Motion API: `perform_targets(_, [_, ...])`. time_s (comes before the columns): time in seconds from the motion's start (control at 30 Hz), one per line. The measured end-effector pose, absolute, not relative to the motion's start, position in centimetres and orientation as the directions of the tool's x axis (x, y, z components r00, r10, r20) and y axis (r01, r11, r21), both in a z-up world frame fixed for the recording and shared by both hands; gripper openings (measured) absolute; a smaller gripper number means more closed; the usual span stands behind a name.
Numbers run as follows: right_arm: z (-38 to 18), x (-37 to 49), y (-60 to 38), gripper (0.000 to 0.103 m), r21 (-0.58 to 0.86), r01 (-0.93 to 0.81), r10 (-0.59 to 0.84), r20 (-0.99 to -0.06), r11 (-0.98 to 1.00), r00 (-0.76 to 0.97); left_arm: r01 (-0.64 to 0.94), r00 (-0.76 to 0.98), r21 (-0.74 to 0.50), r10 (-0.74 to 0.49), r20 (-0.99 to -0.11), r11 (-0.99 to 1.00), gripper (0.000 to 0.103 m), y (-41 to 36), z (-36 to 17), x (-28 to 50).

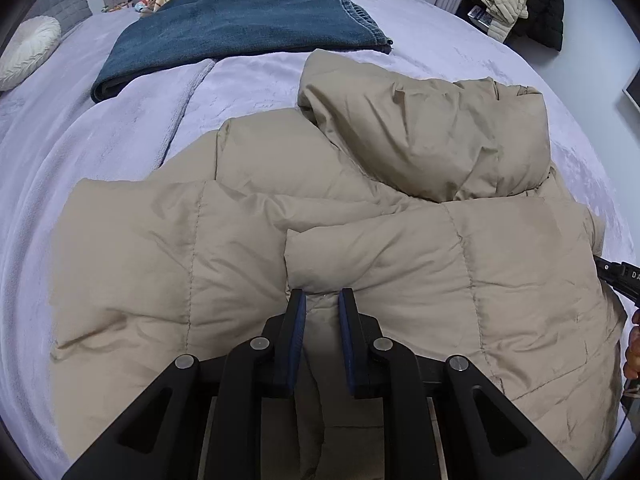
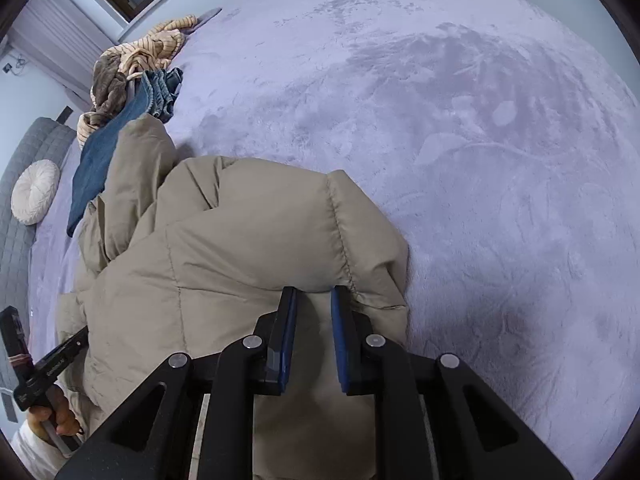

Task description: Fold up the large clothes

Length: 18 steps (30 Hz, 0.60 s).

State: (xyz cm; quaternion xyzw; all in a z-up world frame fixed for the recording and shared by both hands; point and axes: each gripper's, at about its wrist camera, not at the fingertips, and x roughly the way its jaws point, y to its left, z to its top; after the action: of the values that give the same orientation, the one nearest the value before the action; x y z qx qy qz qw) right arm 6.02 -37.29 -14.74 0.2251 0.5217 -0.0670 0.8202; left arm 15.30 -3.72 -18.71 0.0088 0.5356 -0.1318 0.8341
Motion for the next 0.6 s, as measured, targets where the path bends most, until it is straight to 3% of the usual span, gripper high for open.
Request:
perform_targets(0.3, [-12.2,3.6,-36.5,0.022,0.214,0.34,0.052,-0.902,0.916,0.429,0.171,0.386,-0.106,-0.166,-0.907,0.98,0.019,-2.2,-16.4,13.8])
perform_targets(0.37, [-11.0,2.0,-36.3,0.025,0.211,0.337,0.052,-0.904,0.917,0.424,0.16,0.384,-0.101,-0.157,-0.91,0.982,0.019,-1.7,-15.5,12.8])
perform_targets(0.43, [-10.1,0.4,-36.1,0.034,0.217,0.338,0.061,-0.907,0.916,0.417,0.152,0.383,-0.084,-0.137,-0.914,0.985,0.019,-1.3,-14.4,11.6])
perform_targets(0.6, [-8.6,-3.7,-35.6,0.038,0.264,0.357,0.113,-0.914,0.896,0.39,0.123,0.368,-0.067,-0.108,-0.923,0.99,0.019,-0.8,-12.3,8.2])
